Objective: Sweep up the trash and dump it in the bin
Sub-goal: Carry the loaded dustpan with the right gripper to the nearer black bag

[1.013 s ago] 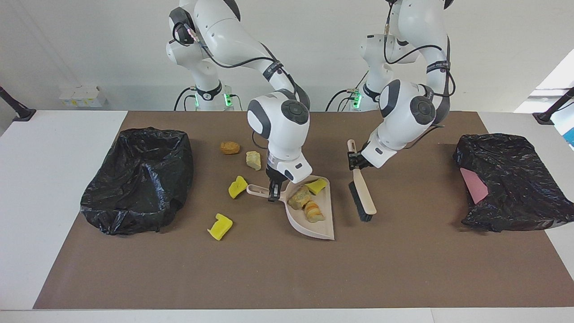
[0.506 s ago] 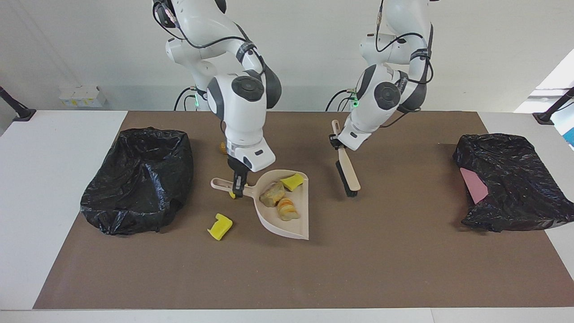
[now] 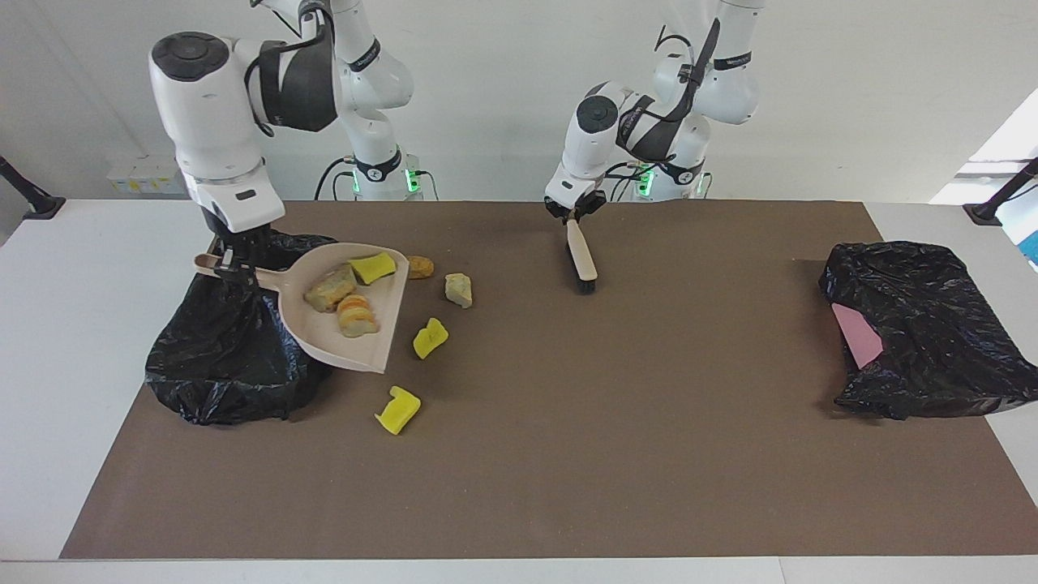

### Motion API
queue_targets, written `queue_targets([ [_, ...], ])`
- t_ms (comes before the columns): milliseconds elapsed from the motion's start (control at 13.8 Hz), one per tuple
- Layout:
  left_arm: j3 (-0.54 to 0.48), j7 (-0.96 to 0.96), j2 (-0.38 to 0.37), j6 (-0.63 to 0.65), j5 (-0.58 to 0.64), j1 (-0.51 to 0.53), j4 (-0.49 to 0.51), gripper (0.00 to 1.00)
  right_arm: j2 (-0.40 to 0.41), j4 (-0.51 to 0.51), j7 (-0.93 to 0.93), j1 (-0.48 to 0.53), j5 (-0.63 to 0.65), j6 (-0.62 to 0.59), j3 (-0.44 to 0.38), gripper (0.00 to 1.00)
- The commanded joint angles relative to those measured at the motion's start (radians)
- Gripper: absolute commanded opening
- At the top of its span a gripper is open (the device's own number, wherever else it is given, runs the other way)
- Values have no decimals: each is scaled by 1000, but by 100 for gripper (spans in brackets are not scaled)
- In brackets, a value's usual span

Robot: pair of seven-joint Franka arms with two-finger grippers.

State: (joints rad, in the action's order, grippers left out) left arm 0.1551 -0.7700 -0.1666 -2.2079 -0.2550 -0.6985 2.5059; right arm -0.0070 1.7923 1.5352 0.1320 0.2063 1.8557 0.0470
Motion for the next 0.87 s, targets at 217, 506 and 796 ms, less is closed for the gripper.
queue_targets([
  [217,-15,142,87,-1,19,173,-158,100,-137,231,249,169,56,189,7,0],
  [506,-14,244,183,11,141,335,-339,100,-166,300,237,190,263,233,5,0],
  [796,-14,421,257,36,164,488,-504,100,-183,334,215,172,430,264,7,0],
])
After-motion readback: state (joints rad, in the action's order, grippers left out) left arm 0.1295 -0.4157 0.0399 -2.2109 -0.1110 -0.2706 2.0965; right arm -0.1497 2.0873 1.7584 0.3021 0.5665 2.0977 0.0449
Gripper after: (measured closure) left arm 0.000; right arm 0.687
